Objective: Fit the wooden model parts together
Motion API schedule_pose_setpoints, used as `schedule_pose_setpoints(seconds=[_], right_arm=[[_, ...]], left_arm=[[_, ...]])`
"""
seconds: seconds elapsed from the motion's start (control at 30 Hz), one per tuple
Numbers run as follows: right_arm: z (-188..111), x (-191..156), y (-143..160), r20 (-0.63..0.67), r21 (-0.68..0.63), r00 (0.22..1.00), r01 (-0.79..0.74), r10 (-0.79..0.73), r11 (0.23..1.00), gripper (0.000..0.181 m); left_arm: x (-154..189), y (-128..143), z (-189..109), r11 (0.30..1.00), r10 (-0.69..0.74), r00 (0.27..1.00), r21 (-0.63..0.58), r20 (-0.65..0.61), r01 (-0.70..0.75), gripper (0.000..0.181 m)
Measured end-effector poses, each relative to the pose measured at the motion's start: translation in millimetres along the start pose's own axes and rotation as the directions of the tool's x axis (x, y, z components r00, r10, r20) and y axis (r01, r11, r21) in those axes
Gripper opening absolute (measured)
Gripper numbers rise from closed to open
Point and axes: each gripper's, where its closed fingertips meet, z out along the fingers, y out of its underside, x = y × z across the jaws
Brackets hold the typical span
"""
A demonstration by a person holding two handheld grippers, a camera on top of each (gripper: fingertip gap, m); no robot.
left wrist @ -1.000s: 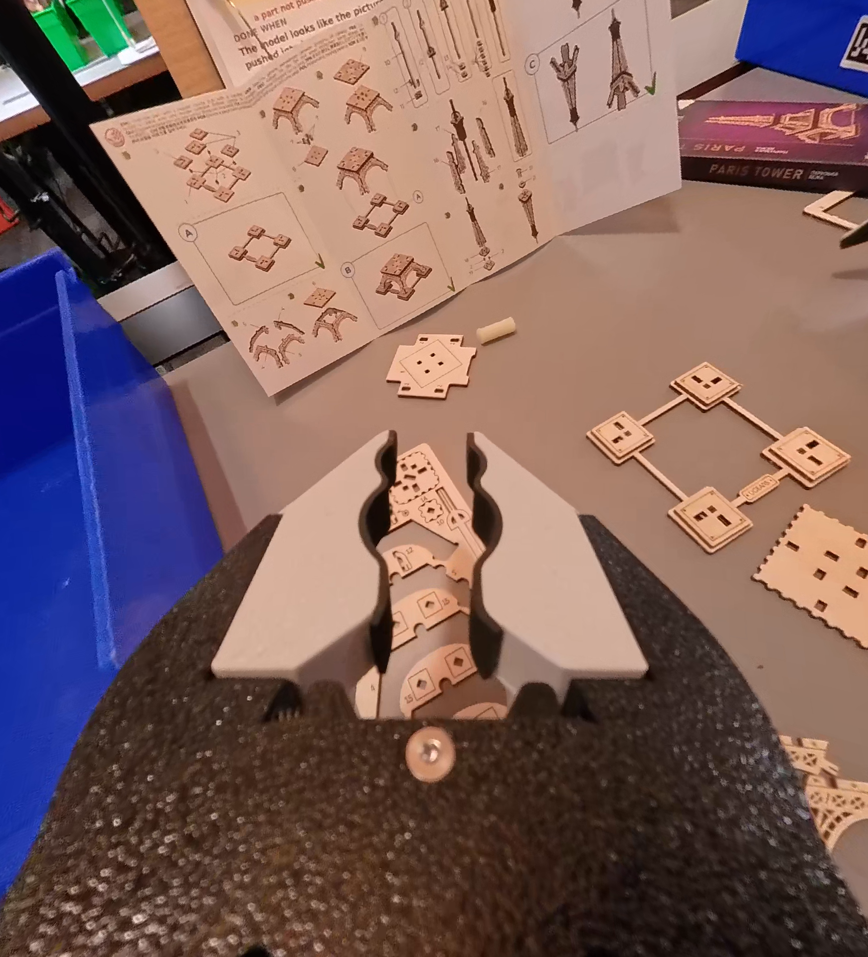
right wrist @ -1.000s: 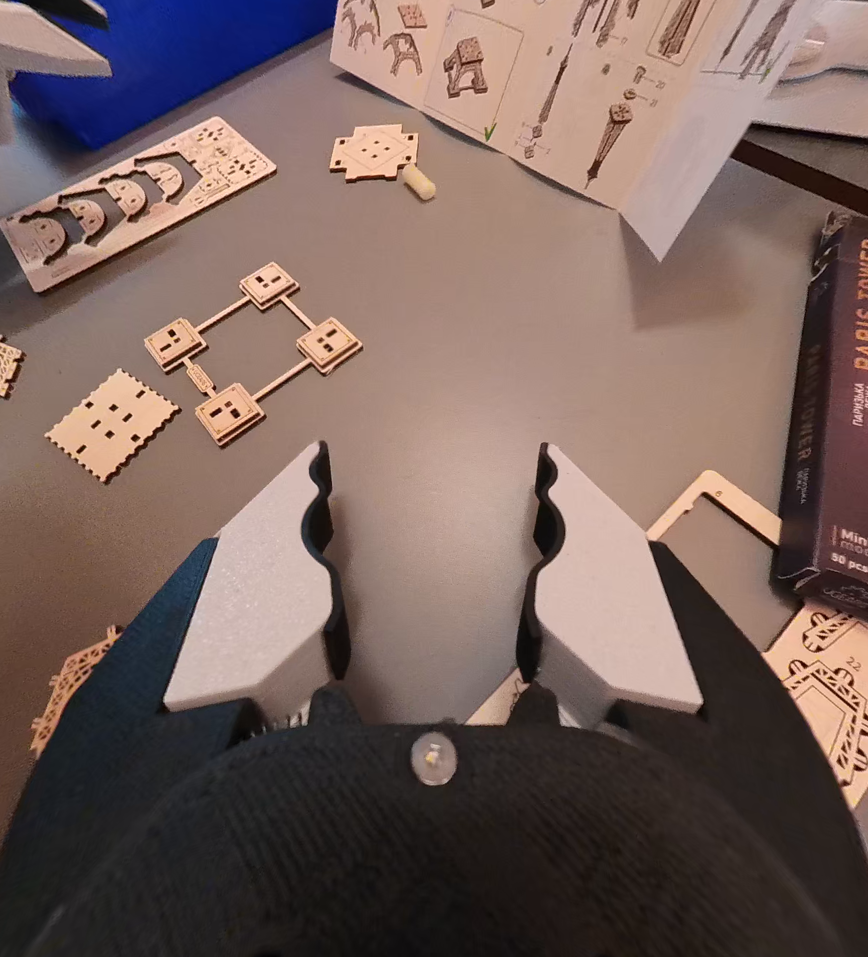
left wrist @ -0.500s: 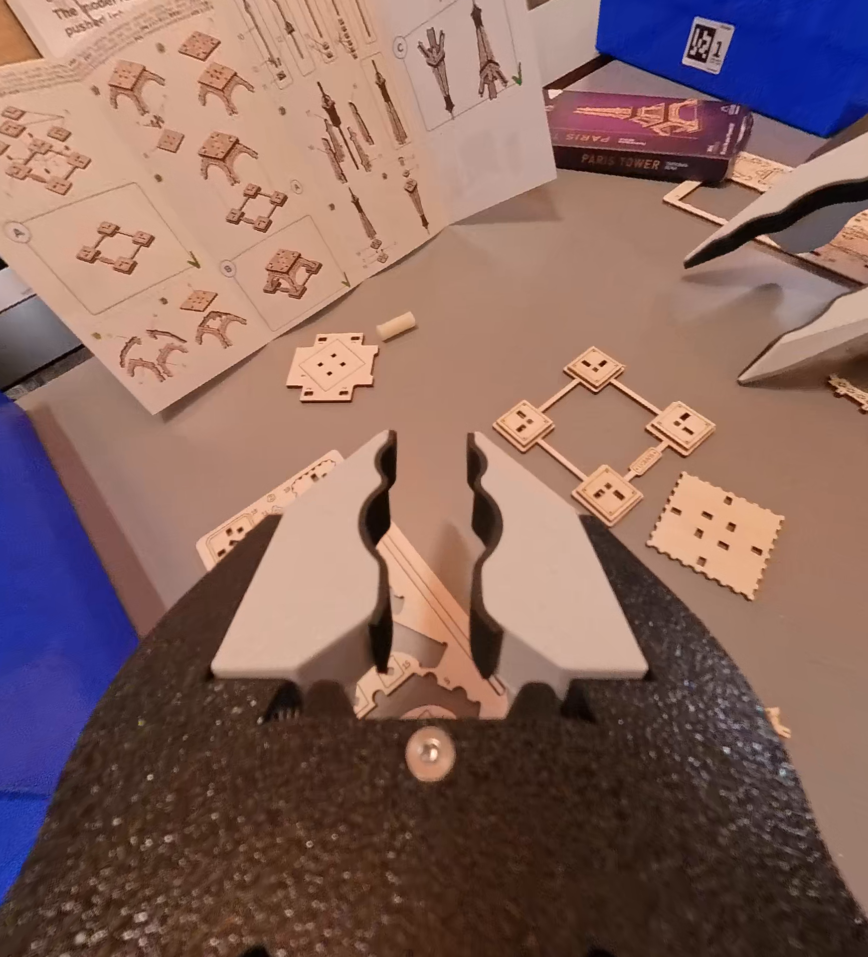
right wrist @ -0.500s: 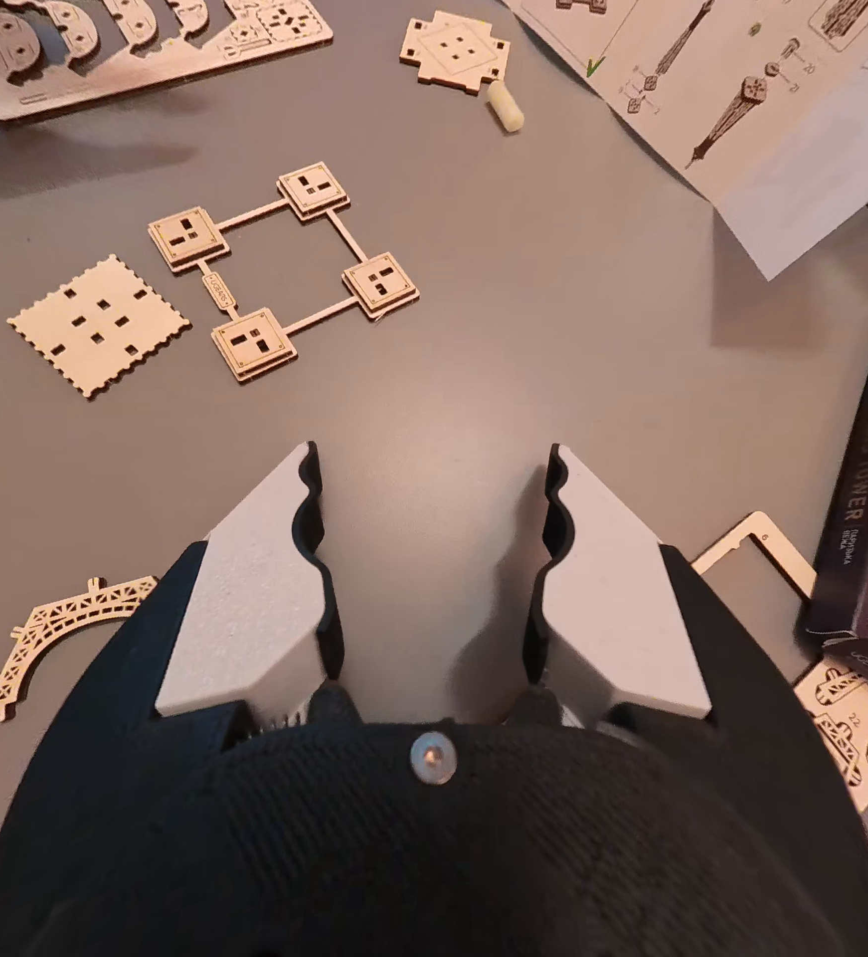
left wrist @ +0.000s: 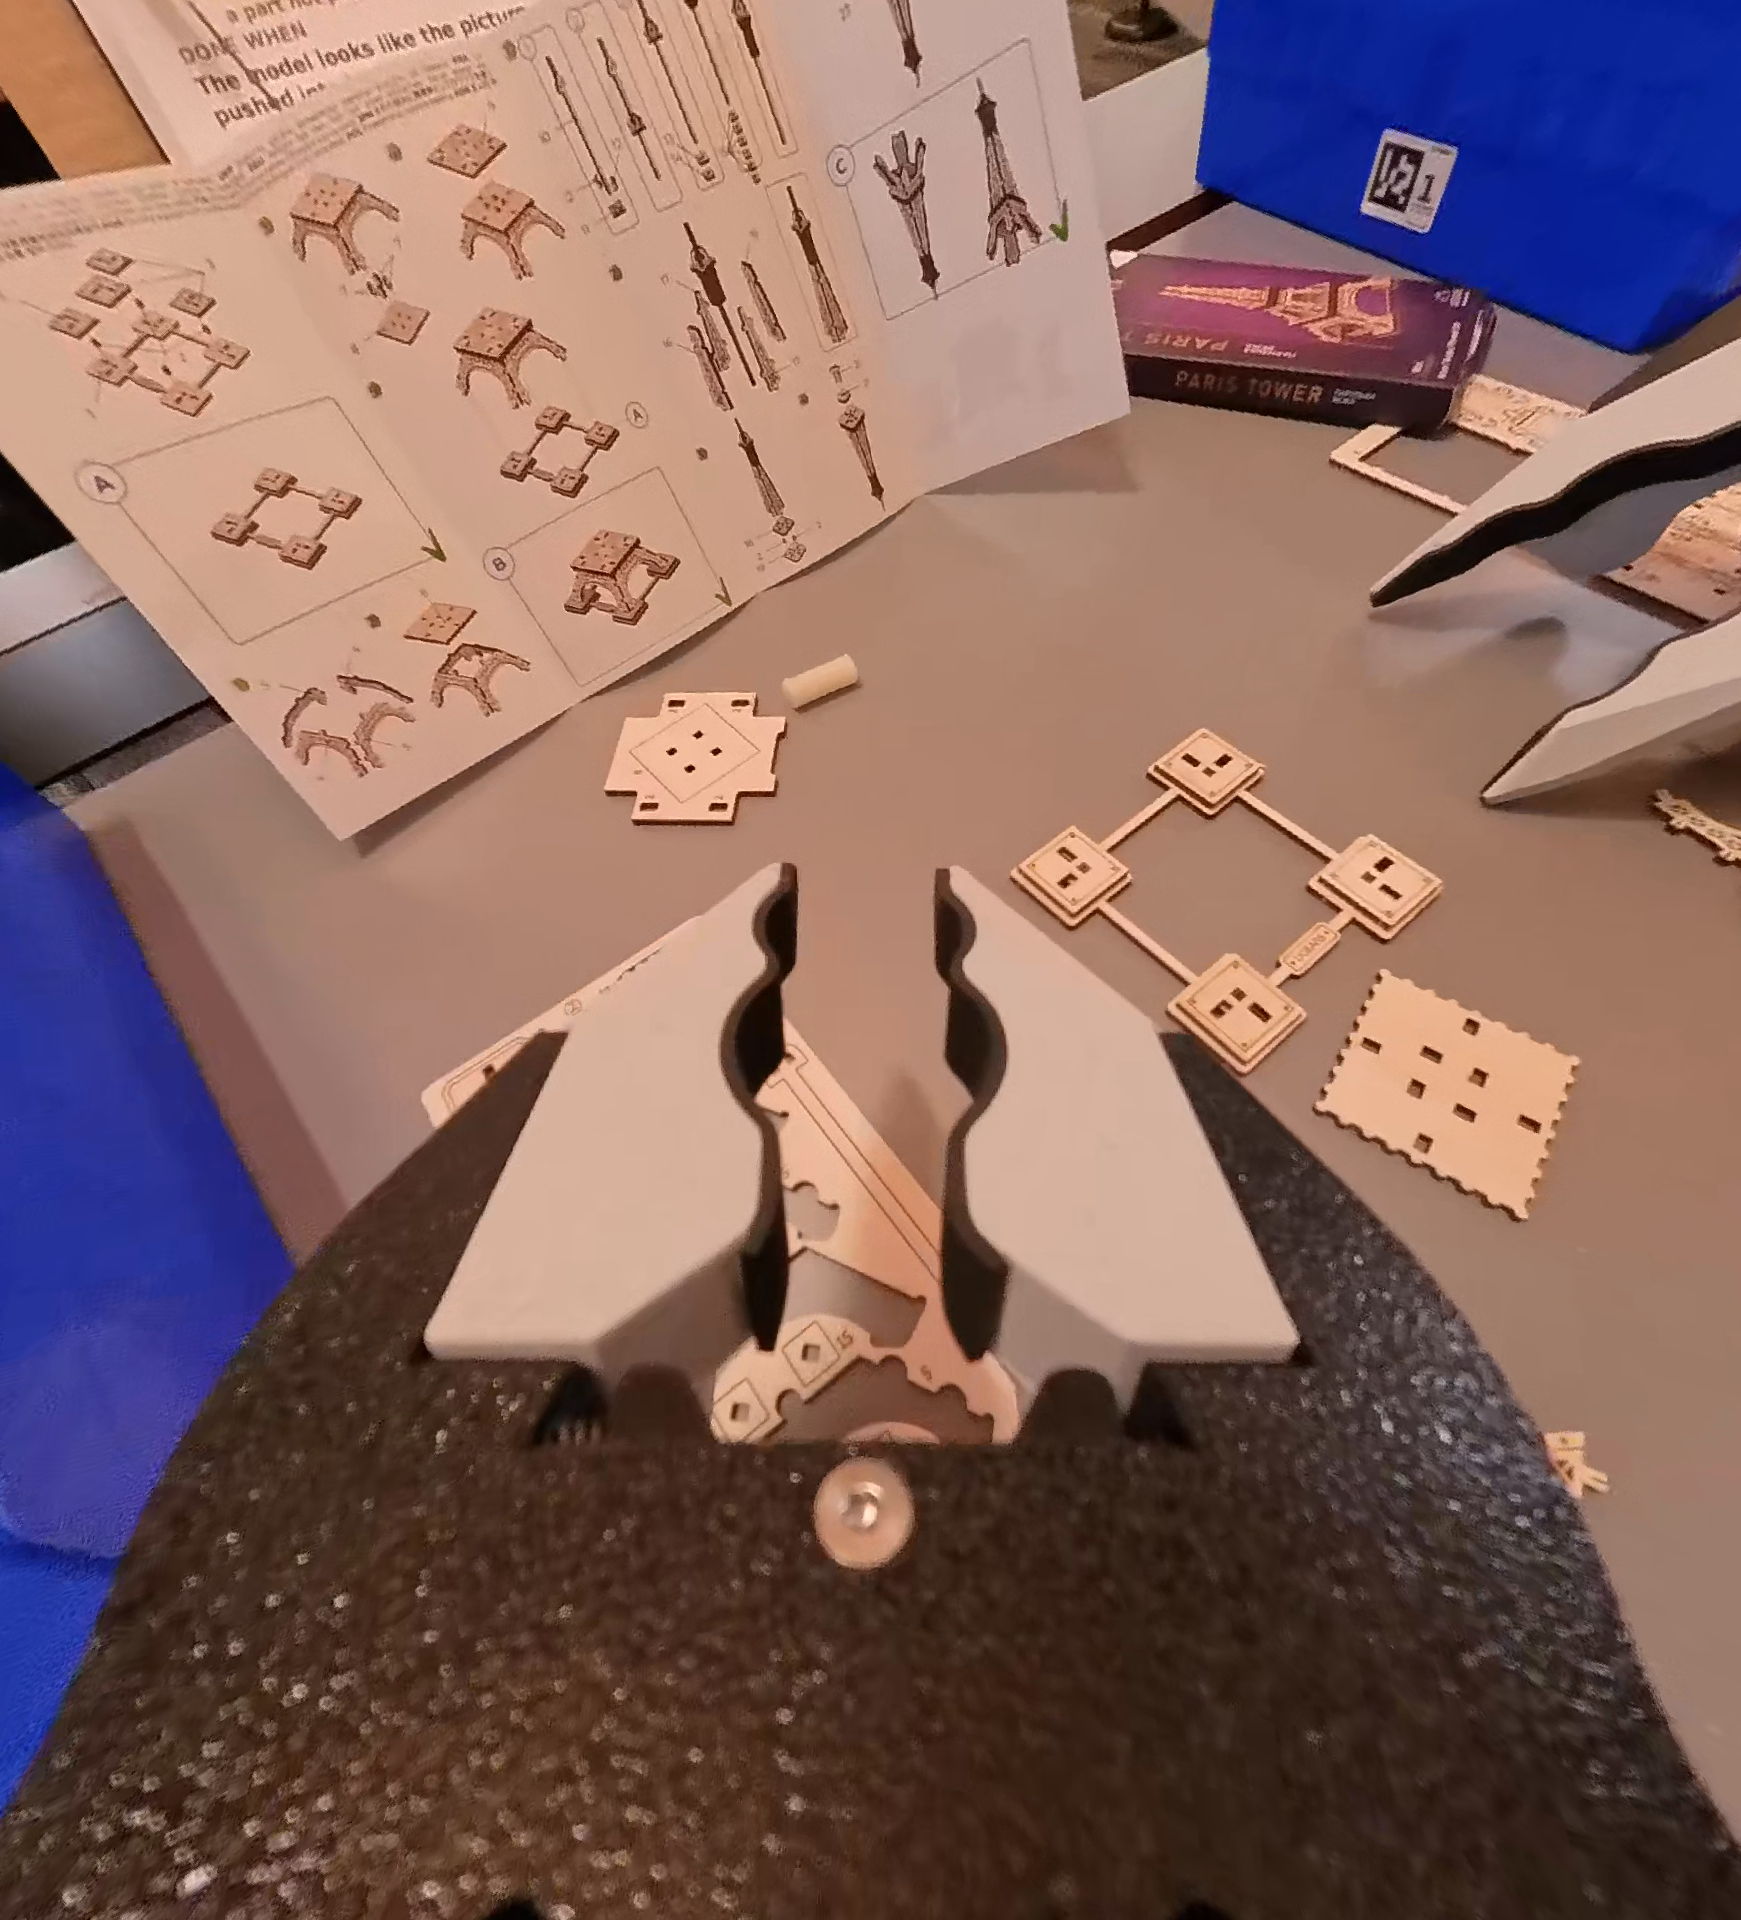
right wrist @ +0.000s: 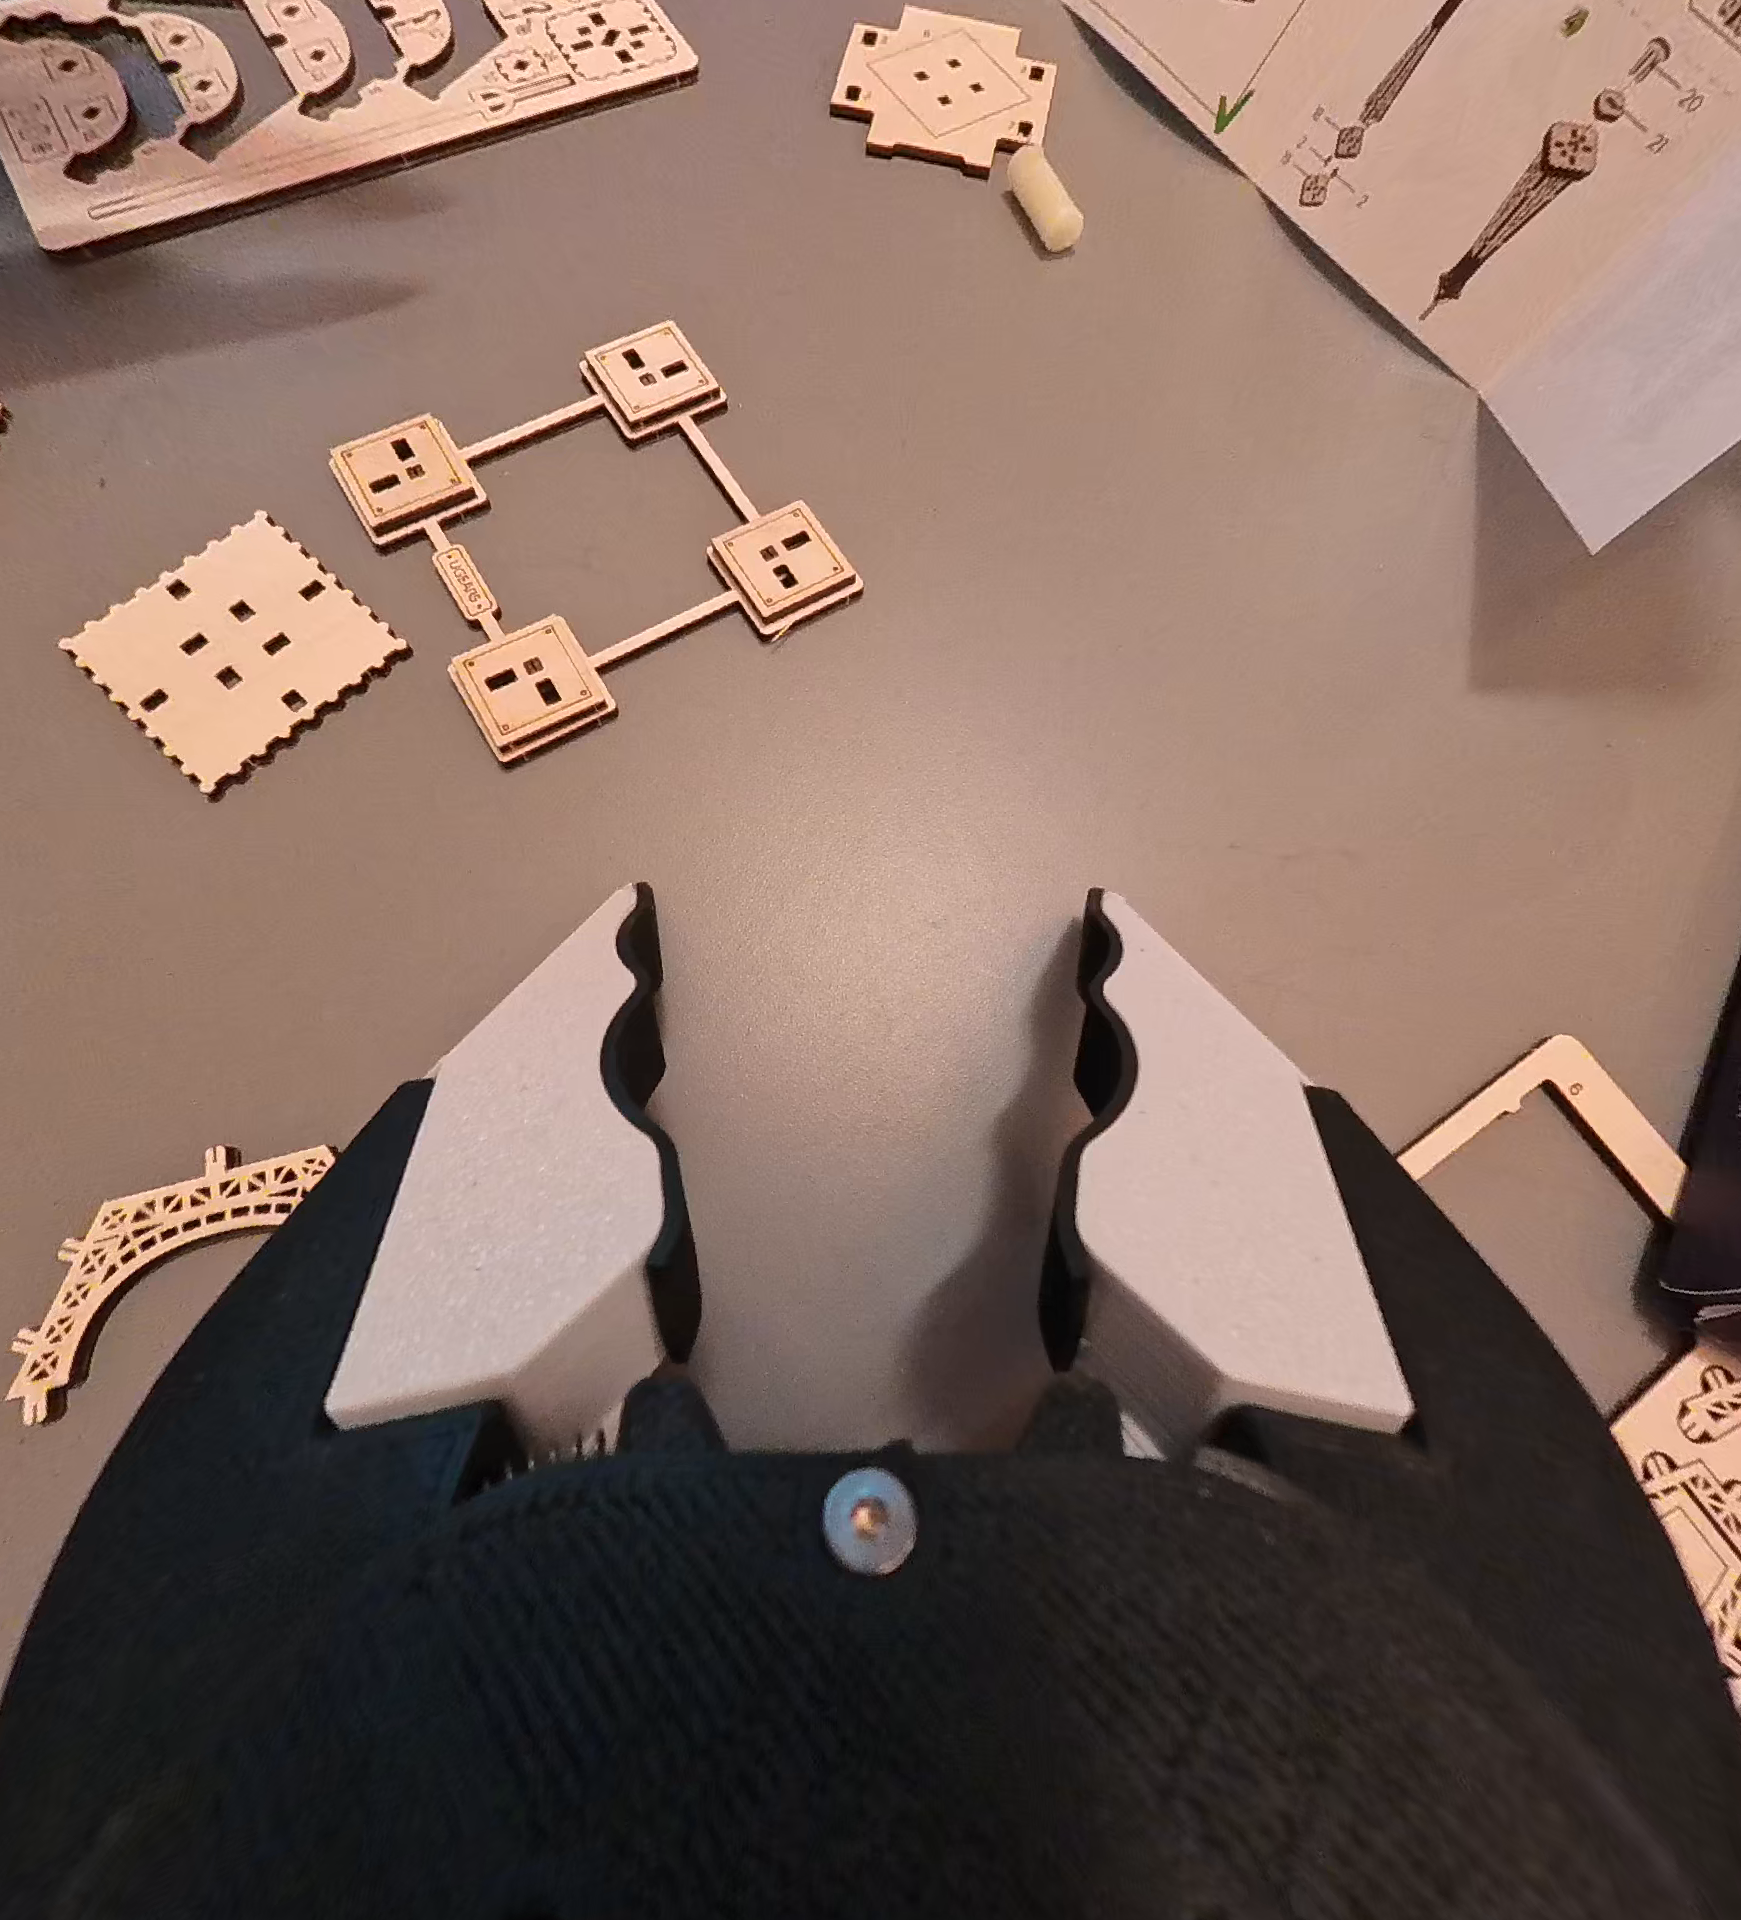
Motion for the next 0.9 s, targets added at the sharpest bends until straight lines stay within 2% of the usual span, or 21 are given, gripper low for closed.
schedule_pose_setpoints(seconds=[0.3, 0.47, 0.53, 0.67, 0.77, 0.9], right_arm=[[0.3, -1.7, 0.0, 0.013, -0.001, 1.000, 0.001, -0.001, 1.000, 0.077], [1.4, -1.9, 1.1, 0.037, -0.011, 0.999, -0.025, 0.025, 1.000, 0.077], [1.4, -2.7, 1.0, 0.041, -0.010, 0.999, -0.022, 0.022, 1.000, 0.075], [1.7, -2.7, 0.9, 0.046, -0.011, 0.999, -0.027, 0.027, 1.000, 0.075], [1.8, -2.7, 1.0, 0.046, -0.011, 0.999, -0.027, 0.027, 1.000, 0.075], [1.9, -2.7, 0.9, 0.046, -0.011, 0.999, -0.027, 0.027, 1.000, 0.075]], left_arm=[[-9.7, 5.2, -1.4, 0.997, 0.060, 0.997, -0.045, 0.042, -0.058, 0.024], [-9.0, 5.1, -4.3, 0.998, 0.045, 0.999, -0.044, 0.016, -0.044, 0.024], [0.0, 6.0, -5.4, 0.998, 0.044, 0.998, -0.053, -0.052, -0.046, 0.024], [41.9, 13.6, -15.1, 0.993, 0.015, 0.948, -0.107, -0.318, -0.052, 0.033], [61.7, 25.8, -34.8, 0.974, 0.046, 0.923, -0.188, -0.383, -0.126, 0.042], [80.2, 63.4, -64.2, 0.901, 0.140, 0.914, -0.333, -0.382, -0.277, 0.054]])
